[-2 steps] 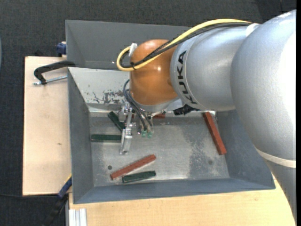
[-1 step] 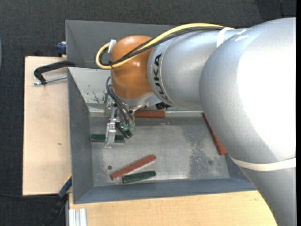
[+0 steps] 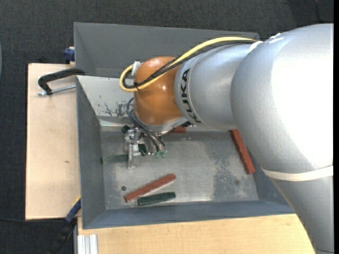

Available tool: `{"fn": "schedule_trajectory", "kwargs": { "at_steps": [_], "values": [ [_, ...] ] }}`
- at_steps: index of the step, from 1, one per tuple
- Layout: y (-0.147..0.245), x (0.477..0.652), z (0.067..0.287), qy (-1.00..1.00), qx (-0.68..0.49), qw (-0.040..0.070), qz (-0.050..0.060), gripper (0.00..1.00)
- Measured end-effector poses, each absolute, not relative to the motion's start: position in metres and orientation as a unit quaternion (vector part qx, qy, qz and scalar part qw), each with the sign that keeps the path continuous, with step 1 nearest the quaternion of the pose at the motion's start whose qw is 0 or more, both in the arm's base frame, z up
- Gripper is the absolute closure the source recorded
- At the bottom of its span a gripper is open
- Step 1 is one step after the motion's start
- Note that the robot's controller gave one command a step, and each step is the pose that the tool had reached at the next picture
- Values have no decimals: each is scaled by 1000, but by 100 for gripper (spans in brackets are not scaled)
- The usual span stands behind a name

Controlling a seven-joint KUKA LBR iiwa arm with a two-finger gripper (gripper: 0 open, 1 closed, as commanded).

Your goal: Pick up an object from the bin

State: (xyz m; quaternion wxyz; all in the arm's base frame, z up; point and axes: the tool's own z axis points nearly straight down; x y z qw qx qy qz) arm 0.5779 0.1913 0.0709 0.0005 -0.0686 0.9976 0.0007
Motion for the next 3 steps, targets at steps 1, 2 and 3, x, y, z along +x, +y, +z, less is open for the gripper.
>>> {"fn": "schedule_trajectory", "kwargs": {
  "at_steps": [1, 2, 3],
  "values": [
    [191, 578, 71, 998, -68, 0, 1, 100],
    [188, 583, 163, 996, -90, 1, 1, 0],
    [185, 589, 230, 995, -103, 4, 1, 0]
  ]
}}
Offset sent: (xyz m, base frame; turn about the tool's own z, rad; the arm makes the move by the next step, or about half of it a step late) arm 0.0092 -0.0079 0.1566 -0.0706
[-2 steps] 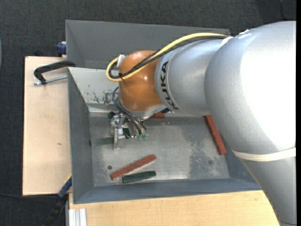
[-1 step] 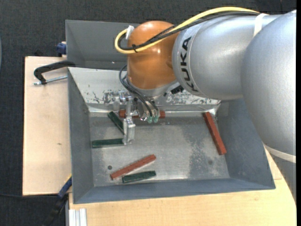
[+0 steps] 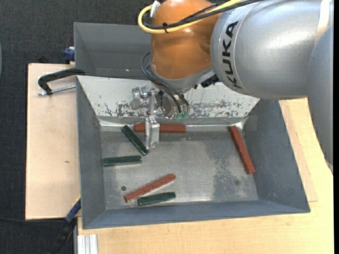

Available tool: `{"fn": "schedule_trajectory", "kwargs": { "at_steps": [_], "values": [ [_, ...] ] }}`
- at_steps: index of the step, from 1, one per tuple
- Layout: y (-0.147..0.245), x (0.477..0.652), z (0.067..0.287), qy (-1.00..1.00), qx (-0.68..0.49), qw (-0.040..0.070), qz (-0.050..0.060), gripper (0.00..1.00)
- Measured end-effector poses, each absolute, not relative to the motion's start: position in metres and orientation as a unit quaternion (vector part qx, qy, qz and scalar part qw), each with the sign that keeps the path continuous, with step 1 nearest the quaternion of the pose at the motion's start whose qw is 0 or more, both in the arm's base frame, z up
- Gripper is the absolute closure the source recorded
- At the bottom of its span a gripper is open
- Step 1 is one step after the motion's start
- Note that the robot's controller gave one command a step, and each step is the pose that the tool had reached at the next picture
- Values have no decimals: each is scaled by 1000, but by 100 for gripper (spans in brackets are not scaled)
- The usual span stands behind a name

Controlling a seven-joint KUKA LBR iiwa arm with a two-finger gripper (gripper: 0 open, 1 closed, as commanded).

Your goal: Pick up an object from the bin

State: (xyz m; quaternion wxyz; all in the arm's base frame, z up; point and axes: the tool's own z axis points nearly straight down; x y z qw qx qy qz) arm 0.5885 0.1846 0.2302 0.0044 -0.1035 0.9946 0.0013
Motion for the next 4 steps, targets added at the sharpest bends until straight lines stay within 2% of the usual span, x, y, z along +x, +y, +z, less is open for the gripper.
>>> {"fn": "schedule_trajectory", "kwargs": {
  "at_steps": [1, 2, 3, 4],
  "values": [
    [169, 586, 176, 988, -154, 5, 1, 0],
    [155, 550, 148, 960, -281, 0, 0, 0],
    [185, 557, 130, 955, -296, 3, 0, 0],
    [205, 572, 91, 949, -314, 4, 1, 0]
  ]
}}
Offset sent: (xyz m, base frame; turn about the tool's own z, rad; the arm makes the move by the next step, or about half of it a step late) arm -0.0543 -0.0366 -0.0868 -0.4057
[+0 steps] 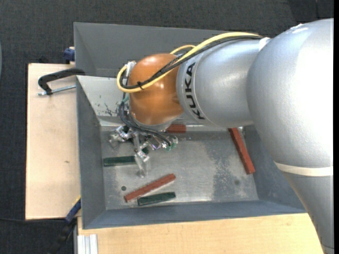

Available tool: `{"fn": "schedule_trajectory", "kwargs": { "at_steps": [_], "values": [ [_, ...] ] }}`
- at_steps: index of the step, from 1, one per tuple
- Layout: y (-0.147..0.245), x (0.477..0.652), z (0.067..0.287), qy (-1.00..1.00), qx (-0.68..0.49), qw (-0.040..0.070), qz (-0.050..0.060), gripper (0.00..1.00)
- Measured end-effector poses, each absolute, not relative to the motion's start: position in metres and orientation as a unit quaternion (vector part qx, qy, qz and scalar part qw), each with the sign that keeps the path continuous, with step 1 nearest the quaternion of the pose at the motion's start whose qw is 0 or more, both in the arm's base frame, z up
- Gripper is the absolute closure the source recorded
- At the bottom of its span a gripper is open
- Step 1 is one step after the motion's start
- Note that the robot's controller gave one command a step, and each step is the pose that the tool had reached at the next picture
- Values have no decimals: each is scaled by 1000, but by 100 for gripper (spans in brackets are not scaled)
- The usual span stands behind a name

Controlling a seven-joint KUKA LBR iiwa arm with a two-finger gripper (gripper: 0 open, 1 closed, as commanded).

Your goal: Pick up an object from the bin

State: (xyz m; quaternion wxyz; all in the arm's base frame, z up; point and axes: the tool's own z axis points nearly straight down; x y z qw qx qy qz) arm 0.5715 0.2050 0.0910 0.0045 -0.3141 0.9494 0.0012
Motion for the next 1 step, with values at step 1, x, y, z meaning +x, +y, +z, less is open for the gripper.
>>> {"fn": "schedule_trajectory", "kwargs": {
  "at_steps": [1],
  "values": [
    [220, 527, 71, 967, -257, 1, 1, 100]
  ]
}}
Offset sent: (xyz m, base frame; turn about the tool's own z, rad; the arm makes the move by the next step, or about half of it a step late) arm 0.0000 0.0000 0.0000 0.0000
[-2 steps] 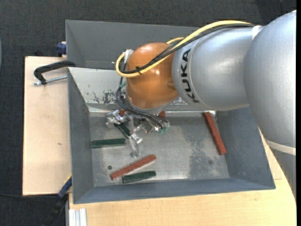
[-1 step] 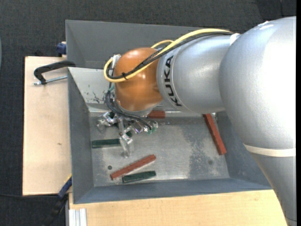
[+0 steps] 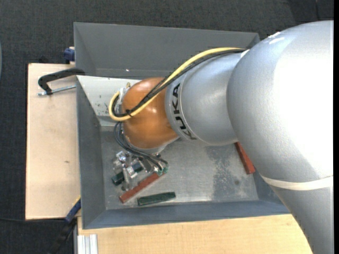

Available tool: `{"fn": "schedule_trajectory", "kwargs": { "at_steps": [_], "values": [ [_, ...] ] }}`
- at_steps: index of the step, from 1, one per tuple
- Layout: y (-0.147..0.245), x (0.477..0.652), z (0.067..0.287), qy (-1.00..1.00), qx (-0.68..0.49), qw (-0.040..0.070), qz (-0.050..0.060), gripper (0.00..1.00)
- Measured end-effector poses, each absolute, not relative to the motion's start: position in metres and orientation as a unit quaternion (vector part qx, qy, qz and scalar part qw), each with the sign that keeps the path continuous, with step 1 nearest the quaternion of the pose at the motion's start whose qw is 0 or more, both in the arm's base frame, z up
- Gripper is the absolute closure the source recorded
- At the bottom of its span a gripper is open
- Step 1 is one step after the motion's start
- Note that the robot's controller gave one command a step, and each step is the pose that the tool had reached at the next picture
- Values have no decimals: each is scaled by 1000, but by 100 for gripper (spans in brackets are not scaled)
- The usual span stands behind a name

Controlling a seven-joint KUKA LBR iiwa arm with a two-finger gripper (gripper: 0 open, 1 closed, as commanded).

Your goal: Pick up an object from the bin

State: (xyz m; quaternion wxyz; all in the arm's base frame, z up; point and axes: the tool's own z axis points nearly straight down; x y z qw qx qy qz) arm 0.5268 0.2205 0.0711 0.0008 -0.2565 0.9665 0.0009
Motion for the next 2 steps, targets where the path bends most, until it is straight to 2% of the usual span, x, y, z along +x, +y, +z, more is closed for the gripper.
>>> {"fn": "schedule_trajectory", "kwargs": {
  "at_steps": [1, 2],
  "values": [
    [220, 527, 71, 967, -256, 1, 1, 100],
    [188, 509, 237, 955, -295, 4, 1, 100]
  ]
}}
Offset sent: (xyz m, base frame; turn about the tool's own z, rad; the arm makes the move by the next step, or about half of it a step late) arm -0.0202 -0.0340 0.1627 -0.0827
